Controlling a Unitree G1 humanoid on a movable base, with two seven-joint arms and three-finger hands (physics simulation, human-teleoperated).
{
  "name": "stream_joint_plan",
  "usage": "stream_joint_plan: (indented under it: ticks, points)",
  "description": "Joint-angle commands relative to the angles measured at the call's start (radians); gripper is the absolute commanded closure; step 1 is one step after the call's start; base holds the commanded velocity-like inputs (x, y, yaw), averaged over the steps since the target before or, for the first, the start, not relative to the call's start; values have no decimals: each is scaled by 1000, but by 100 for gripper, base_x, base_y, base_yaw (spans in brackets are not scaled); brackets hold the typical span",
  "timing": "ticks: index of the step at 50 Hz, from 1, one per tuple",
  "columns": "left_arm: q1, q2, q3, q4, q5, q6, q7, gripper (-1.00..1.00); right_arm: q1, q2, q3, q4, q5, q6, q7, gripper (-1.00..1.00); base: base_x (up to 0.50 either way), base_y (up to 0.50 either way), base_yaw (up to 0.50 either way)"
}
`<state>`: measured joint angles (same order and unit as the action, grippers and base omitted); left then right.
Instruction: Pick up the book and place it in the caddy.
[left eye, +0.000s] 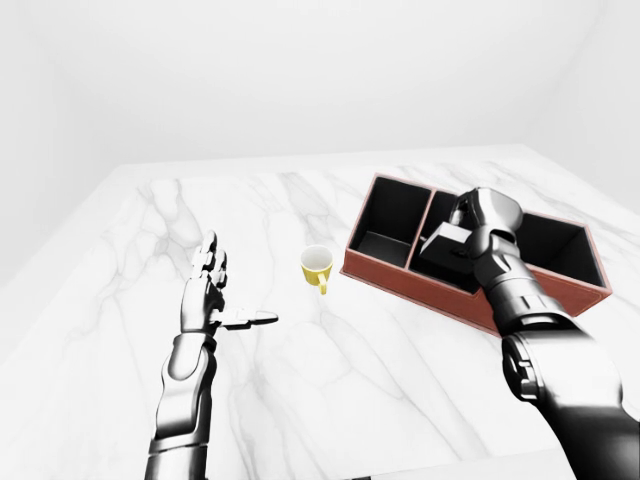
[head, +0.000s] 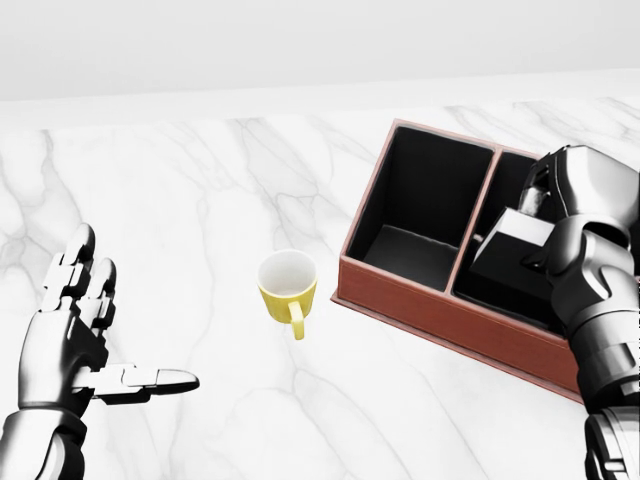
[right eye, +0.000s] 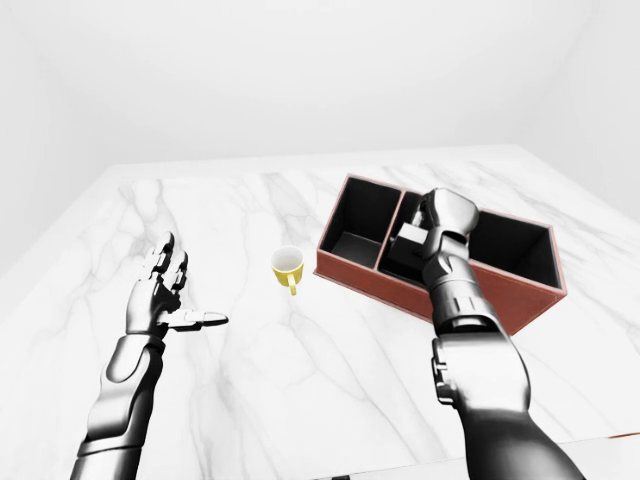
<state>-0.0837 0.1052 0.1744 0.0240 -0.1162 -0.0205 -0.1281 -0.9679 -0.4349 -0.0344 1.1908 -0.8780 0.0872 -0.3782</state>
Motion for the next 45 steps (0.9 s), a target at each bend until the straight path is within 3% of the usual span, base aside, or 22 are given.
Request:
stream_joint_plan:
  ticks: [1, 17, 23, 45]
  points:
    - [-3, 2, 2, 13, -3, -6, 0, -100, -22, 2, 15, 36, -2, 0, -52, 100, 0, 0, 0]
    - [-13, 8, 6, 59, -11, -33, -1, -100, -55, 24, 36, 85, -33, 0, -91, 100, 0, 0, 0]
    - [-25, 12, 9, 107, -14, -59, -3, -100, -67, 39, 43, 105, -51, 0, -103, 100, 0, 0, 0]
    - [-20, 18, 13, 106, -26, -61, -4, -100, -66, 55, 42, 142, -79, 0, -106, 100, 0, 0, 0]
